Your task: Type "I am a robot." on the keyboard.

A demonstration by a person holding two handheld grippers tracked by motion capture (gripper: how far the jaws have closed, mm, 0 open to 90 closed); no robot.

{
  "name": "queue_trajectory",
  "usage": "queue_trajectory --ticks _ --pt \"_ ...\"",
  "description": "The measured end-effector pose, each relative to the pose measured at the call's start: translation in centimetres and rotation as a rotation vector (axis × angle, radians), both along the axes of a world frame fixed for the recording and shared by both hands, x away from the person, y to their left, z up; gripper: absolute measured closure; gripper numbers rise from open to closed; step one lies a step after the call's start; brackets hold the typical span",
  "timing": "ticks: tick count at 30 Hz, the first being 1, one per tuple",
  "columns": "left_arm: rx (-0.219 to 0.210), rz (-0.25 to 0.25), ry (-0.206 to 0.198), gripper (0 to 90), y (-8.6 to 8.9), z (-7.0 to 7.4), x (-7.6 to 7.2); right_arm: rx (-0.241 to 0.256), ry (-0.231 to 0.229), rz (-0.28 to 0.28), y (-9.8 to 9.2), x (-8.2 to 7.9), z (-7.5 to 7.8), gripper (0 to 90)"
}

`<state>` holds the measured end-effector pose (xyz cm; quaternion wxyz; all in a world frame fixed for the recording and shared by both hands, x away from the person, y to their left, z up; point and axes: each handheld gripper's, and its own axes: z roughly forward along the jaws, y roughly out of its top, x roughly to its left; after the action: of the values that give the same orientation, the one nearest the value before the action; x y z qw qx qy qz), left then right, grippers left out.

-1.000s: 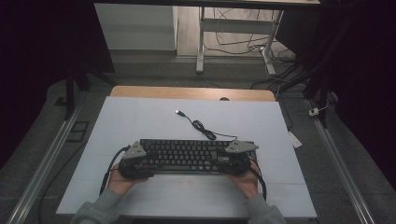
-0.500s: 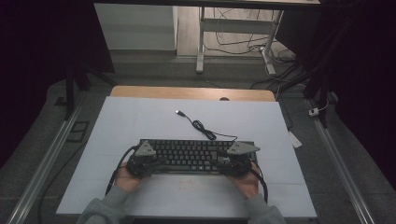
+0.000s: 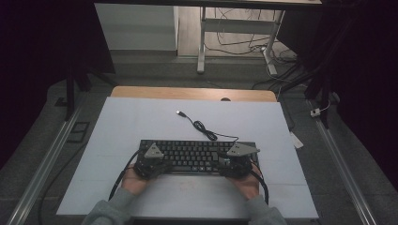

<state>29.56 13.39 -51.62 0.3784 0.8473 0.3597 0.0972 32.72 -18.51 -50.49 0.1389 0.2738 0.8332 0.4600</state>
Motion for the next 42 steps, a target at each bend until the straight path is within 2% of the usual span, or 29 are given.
queue_trajectory --ticks 6,11,20,26,31,34,42 --pt "-0.003 -0.014 0.013 88.7 -0.3 -0.2 0.0 -0.010 -0.003 0.003 0.2 -0.1 -0.1 48.5" --pt "0.019 -0.023 0.019 88.8 -0.7 -0.5 0.1 -0.010 0.000 0.007 0.3 -0.1 -0.2 48.5" --pt "0.038 -0.023 0.014 88.8 -1.0 -0.7 0.1 -0.011 -0.001 0.007 0.3 0.0 -0.3 48.5" --pt "0.052 -0.029 -0.013 88.9 -1.3 -0.7 -0.1 -0.028 -0.003 0.001 0.3 0.0 -0.3 48.5" --pt "-0.037 -0.013 -0.048 88.8 -0.7 0.3 -0.4 -0.017 -0.005 0.002 0.3 0.0 -0.2 48.5" --pt "-0.068 -0.001 -0.060 88.6 -0.1 0.8 -0.5 -0.016 -0.005 0.001 0.2 0.0 -0.2 48.4" --pt "-0.115 0.071 -0.068 63.8 1.6 1.7 -0.4 -0.014 -0.004 0.000 0.1 0.0 -0.2 48.3"
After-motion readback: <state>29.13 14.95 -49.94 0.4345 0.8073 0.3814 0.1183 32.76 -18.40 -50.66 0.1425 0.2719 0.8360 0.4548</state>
